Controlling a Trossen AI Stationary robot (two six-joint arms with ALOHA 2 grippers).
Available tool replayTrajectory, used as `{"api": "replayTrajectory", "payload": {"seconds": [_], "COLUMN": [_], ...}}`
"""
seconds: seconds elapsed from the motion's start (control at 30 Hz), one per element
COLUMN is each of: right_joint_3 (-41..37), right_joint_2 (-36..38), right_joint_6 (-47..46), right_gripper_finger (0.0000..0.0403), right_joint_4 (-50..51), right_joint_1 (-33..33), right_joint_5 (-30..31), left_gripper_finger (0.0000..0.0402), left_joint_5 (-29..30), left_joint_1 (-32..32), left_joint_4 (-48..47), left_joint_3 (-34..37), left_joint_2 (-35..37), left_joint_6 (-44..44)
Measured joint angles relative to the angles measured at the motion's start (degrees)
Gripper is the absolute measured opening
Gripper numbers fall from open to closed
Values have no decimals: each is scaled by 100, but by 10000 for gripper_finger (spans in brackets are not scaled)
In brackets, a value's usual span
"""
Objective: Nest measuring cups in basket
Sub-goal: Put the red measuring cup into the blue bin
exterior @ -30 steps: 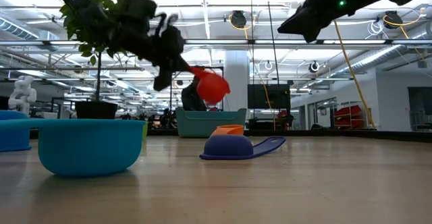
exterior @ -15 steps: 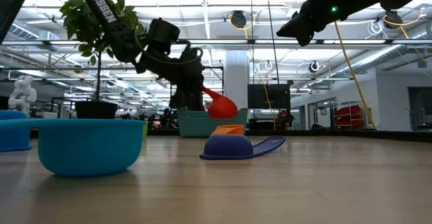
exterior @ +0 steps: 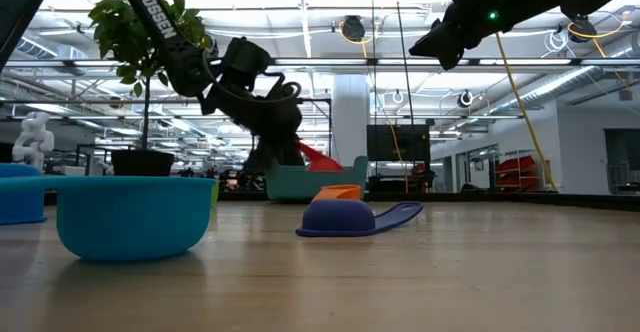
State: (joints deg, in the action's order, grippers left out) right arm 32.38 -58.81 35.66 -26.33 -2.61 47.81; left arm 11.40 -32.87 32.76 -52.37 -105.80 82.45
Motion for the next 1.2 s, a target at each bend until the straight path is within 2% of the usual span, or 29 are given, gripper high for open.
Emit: {"api": "replayTrajectory", "payload": {"seconds": [0.33,0.6,0.73,1.07,1.2], "right_joint_3": [0,0,0,-2,-2], "right_joint_2": [0,0,0,0,0], "right_joint_6": [-44,-44,-46,-46,-60], "right_gripper_finger": [114,114,114,114,114], "right_joint_4": [0,0,0,0,0], "right_joint_1": [0,0,0,-1,-2], "right_joint_5": [0,0,0,-12,-13], "left_gripper_finger": [139,197,212,214,214], "left_joint_5": [0,97,41,-385,-511], "left_joint_1": [7,-2,-6,-148,-163], "left_joint_4": [-116,-128,-279,-1634,-1839], "left_joint_3": [1,1,1,-47,-45], "left_joint_2": [0,0,105,664,754], "left_joint_6": [-46,115,102,-391,-596]}}
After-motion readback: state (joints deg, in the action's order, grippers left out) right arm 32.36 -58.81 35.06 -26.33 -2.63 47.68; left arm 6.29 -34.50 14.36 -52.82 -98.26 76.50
